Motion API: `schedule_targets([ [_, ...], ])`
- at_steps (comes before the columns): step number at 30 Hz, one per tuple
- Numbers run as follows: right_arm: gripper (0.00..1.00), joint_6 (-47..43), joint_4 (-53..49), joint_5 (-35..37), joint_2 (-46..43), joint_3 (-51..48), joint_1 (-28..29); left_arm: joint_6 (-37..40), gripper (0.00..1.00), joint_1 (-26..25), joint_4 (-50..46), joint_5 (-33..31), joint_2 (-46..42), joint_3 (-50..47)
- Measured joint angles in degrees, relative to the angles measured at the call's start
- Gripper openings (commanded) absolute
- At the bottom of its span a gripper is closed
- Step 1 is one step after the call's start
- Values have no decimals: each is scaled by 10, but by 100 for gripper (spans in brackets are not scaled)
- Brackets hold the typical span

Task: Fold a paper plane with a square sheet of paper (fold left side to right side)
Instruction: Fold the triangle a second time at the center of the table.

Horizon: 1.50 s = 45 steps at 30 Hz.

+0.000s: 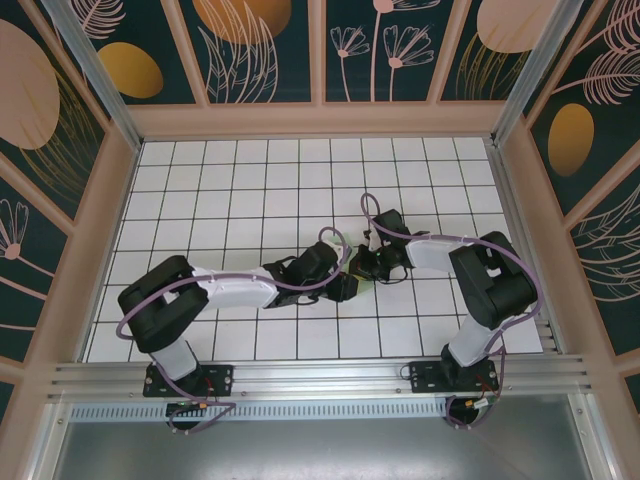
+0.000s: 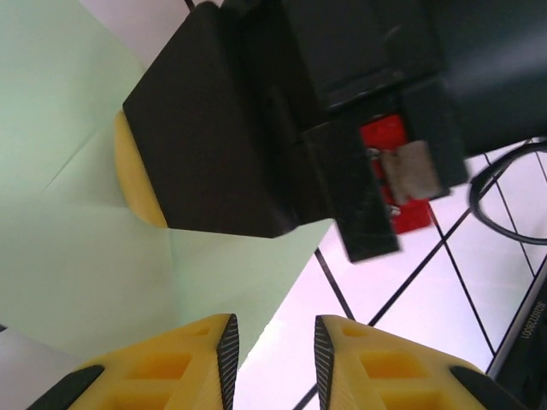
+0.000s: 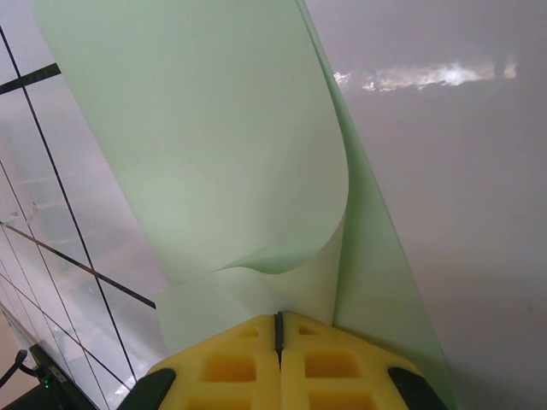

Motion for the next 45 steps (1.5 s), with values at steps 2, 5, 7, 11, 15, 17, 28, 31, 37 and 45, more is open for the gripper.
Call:
schedule_targets([
  [2,7,0,0,0,0,0,0,-1,33,0,3,1,15,4],
  [5,8,0,0,0,0,0,0,-4,33,0,8,3,37,6],
  [7,8,0,0,0,0,0,0,-5,32,0,8,3,47,6],
  [11,7,-1,0,0,0,0,0,-5,32,0,8,3,53,6],
  [15,7,-4,0,1,0,0,0,-7,32,0,8,3,57,6],
  [17,8,-4,0,2,0,0,0,-9,32,0,8,3,58,6],
  [28,2,-13,-1,0,0,1,0,-12,31,-1,16,5,66,3],
  [31,0,-15,-2,0,-1,2,-1,-12,31,-2,21,4,66,0],
  [37,0,-18,-8,12,-32,1,-17,-16,30,-4,30,1,66,-4],
  [45,0,-17,-4,6,-82,-30,-26,-16,29,-4,31,1,66,-6],
])
